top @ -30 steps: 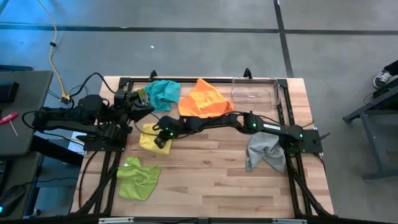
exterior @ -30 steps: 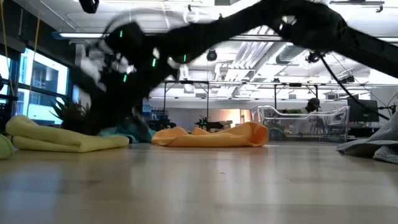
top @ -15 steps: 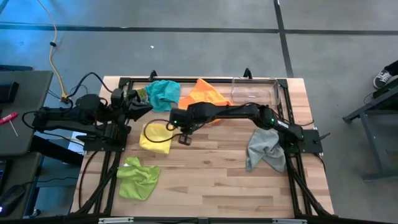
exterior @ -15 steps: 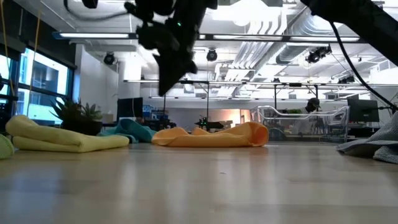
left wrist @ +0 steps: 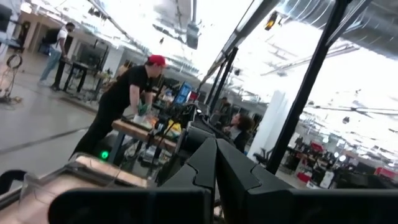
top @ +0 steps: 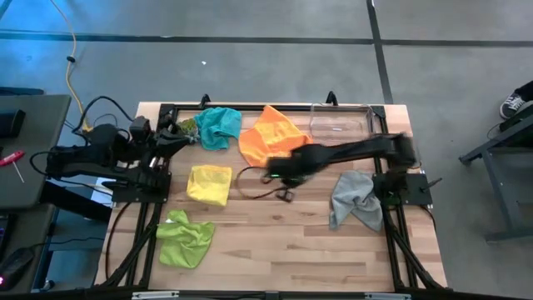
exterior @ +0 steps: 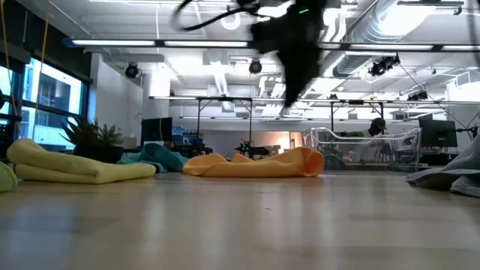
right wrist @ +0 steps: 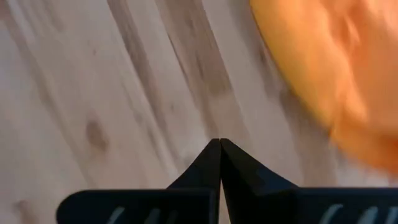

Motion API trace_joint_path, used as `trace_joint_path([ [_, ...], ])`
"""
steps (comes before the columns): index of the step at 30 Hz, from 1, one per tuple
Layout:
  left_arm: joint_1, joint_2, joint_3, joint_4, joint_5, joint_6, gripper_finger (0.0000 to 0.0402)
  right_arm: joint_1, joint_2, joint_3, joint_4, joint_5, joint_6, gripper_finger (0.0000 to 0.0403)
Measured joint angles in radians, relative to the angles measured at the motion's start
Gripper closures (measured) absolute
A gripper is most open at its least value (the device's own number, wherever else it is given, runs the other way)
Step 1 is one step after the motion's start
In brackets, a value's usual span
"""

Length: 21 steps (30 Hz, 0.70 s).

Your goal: Fold microfiber towels

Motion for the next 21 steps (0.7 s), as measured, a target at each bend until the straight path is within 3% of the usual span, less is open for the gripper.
trace_joint_path([
  [6, 0.0, -0.001, -0.005, -0.009, 0.013, -0.001, 0.0401, 0.0, -0.35, -0.284, -0.106, 0.011, 0.397, 0.0403],
  [12, 0.0, 0.101, -0.005, 0.056, 0.019, -0.034, 0.0401, 0.021, -0.524, -0.461, -0.28, 0.009, 0.725, 0.0403],
  [21, 0.0, 0.407, -0.006, 0.337, 0.047, -0.112, 0.0401, -0.063, -0.571, -0.766, -0.268, -0.043, 0.737, 0.0398],
])
